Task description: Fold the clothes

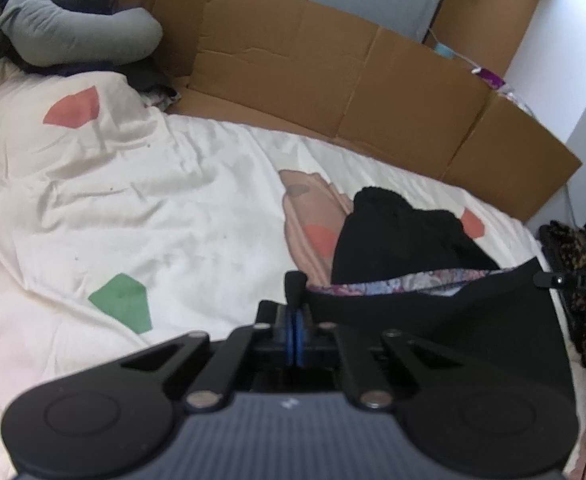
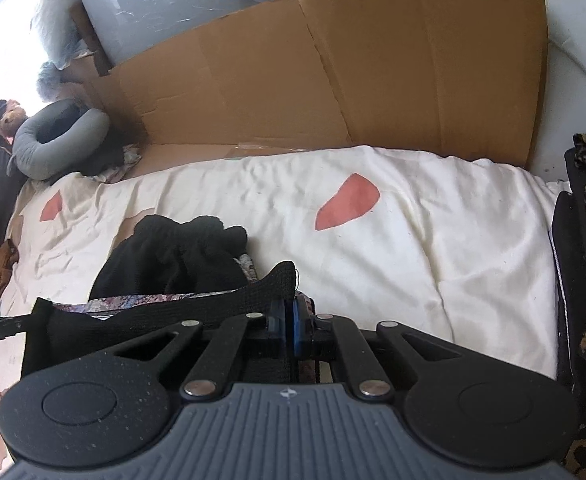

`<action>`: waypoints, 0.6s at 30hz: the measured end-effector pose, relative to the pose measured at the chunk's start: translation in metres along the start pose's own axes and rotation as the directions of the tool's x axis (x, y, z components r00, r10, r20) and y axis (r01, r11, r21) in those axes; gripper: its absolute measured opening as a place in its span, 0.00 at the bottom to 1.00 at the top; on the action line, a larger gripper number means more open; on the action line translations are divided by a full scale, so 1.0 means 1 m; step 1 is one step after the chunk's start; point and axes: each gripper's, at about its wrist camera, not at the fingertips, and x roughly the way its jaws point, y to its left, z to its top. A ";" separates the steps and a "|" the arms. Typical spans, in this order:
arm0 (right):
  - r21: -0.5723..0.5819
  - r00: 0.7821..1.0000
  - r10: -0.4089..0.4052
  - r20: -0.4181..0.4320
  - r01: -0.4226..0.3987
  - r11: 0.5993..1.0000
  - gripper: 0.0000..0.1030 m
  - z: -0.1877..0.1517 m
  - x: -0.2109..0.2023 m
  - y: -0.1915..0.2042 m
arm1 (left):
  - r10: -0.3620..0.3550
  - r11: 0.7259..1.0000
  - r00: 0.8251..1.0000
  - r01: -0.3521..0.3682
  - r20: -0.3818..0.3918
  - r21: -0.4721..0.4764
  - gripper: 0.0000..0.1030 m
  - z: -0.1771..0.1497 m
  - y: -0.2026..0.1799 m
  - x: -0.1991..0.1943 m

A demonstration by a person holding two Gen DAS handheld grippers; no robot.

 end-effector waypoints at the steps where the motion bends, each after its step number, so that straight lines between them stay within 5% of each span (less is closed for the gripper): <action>1: 0.000 1.000 -0.002 -0.006 0.002 1.000 0.02 -0.001 0.004 -0.001 | 0.004 1.000 1.000 -0.004 -0.007 0.000 0.02 -0.001 0.001 0.003; 10: 0.009 0.997 -0.022 -0.077 0.023 1.000 0.04 -0.009 0.034 -0.006 | 0.046 0.999 0.996 -0.048 -0.078 -0.016 0.07 -0.009 0.005 0.027; 14: 0.031 0.996 -0.018 -0.083 0.021 0.999 0.21 -0.009 0.035 -0.010 | 0.040 0.999 0.996 -0.039 -0.081 0.021 0.23 -0.008 -0.001 0.029; 18: 0.054 0.996 -0.013 -0.087 0.018 0.998 0.36 -0.009 0.036 -0.015 | 0.049 0.998 0.995 -0.046 -0.086 0.041 0.27 -0.006 -0.004 0.033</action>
